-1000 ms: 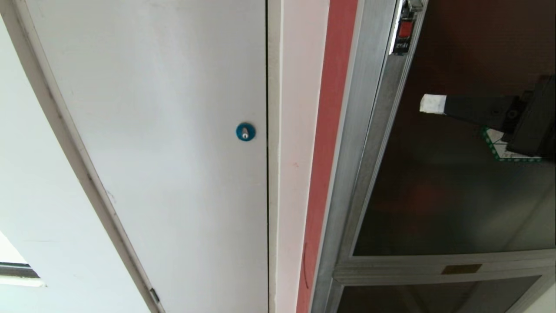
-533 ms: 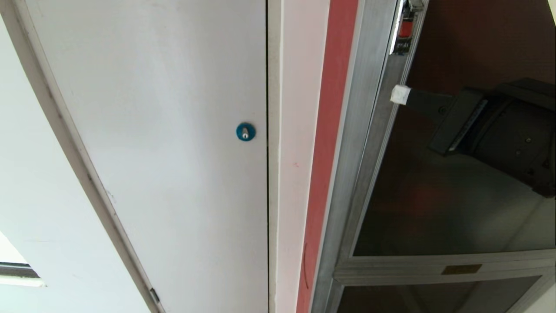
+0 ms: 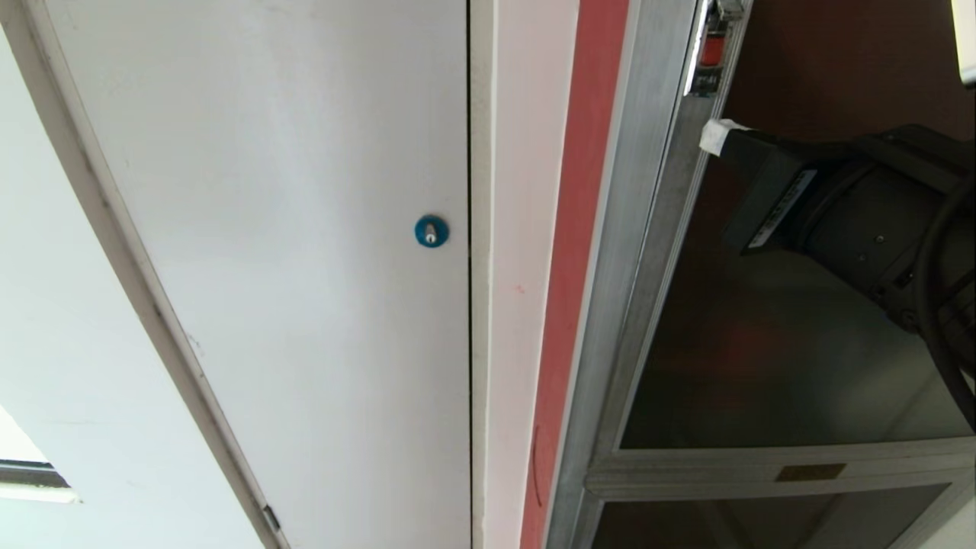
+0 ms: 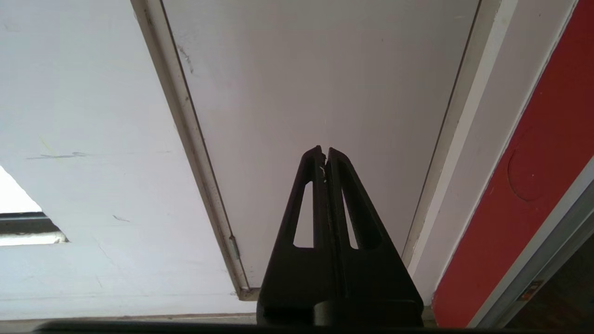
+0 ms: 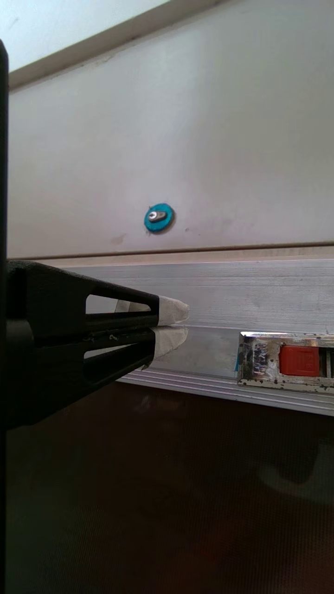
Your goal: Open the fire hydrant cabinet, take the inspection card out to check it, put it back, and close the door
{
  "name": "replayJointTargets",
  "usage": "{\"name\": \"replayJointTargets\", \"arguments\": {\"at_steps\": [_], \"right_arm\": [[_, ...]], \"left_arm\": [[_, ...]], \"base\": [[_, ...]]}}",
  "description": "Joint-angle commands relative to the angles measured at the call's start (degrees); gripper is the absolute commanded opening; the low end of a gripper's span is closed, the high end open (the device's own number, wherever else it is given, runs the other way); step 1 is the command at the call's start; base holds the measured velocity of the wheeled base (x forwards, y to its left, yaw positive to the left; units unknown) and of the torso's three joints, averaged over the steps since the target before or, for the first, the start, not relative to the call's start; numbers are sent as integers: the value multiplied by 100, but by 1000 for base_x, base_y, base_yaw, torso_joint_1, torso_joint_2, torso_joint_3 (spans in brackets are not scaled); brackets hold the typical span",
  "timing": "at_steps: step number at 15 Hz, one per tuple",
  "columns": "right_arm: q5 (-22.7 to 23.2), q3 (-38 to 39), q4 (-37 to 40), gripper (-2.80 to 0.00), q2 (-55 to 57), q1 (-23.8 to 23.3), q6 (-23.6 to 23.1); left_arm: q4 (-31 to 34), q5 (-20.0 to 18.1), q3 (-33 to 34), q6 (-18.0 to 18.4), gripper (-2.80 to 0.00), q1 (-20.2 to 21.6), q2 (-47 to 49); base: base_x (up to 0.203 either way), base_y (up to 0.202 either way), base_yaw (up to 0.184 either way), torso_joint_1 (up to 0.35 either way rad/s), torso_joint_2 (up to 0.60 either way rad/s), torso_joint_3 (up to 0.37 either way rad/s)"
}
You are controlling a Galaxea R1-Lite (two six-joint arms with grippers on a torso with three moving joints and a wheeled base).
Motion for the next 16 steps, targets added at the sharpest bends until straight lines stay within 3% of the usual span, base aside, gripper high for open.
{"name": "replayJointTargets", "arguments": {"at_steps": [1,2,8,16], "right_arm": [[-4,15,-32,-280,-15,3,-98],[9,15,-32,0,-29,3,-142],[203,-130,-41,0,-64,160,-216],[186,-644,-41,0,-15,-32,-344]], "left_arm": [[-5,0,70,1,-280,1,-2],[-5,0,70,1,-280,1,-2],[-5,0,70,1,-280,1,-2],[-5,0,70,1,-280,1,-2]], "base": [[0,0,0,0,0,0],[0,0,0,0,0,0],[0,0,0,0,0,0],[0,0,0,0,0,0]]}}
